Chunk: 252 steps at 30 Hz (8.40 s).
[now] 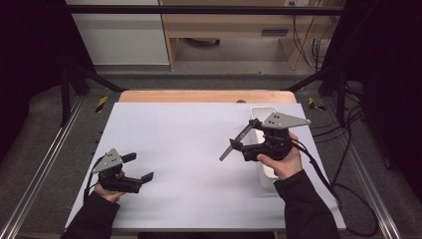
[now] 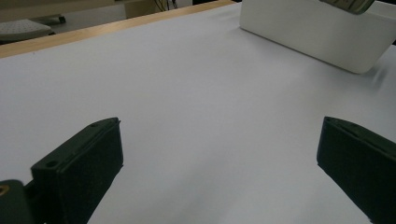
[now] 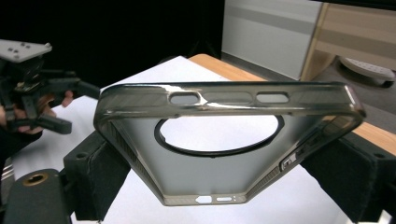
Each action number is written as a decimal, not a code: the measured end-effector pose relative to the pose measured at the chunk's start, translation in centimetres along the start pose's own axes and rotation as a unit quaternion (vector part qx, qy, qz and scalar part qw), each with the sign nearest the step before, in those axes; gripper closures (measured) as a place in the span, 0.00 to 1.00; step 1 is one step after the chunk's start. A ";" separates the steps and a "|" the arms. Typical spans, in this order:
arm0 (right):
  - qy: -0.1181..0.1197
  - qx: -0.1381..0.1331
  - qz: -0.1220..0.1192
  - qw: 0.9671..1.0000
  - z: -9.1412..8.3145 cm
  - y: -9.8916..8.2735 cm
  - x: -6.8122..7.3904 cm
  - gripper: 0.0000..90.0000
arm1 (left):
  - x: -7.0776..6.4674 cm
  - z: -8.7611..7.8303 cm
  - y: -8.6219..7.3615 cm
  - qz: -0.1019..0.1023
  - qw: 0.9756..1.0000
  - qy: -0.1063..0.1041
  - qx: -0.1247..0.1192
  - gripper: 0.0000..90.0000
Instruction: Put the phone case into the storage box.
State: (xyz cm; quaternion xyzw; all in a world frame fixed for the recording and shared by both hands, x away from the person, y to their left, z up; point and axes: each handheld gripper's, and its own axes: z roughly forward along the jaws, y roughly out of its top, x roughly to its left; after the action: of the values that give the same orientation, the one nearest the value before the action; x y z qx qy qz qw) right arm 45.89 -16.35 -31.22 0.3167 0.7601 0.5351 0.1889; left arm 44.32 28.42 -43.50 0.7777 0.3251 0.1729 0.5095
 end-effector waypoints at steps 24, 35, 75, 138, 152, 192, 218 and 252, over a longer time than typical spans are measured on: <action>-0.111 0.002 0.022 0.994 -1.0 3.2 -2.7 0.13 | 0.5 0.0 -0.6 -0.003 1.000 0.007 0.008 0.00; -0.169 0.016 0.030 0.985 -0.2 3.7 -4.8 0.13 | 0.6 0.1 -0.7 -0.003 1.000 0.008 0.009 0.00; -0.282 0.064 0.086 0.954 5.1 3.6 -12.1 0.13 | 0.8 0.4 -0.9 0.006 1.000 0.003 0.019 0.00; -0.319 0.134 0.121 0.930 11.0 -1.9 -15.4 0.13 | 0.7 0.9 -1.0 0.017 0.999 0.000 0.037 0.00; -0.313 0.134 0.128 0.932 11.1 -2.4 -16.0 0.13 | 0.6 1.0 -1.1 0.018 0.999 0.000 0.039 0.00; -0.315 0.117 0.127 0.933 11.5 -2.6 -16.4 0.13 | 0.6 1.1 -1.1 0.020 0.999 0.000 0.042 0.00; -0.300 0.116 0.119 0.939 11.6 -2.5 -16.6 0.04 | 0.6 1.2 -1.1 0.021 0.999 -0.002 0.044 0.00; -0.206 0.015 0.080 0.975 6.7 0.5 -12.4 0.02 | 0.6 1.1 -1.0 0.018 0.999 0.002 0.039 0.00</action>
State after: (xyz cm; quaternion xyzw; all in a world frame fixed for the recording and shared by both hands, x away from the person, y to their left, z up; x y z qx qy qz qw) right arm 59.25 -20.07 -33.77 0.4824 0.6854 0.4600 0.2932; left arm 45.03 28.38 -44.92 0.8025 0.3185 0.1704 0.4748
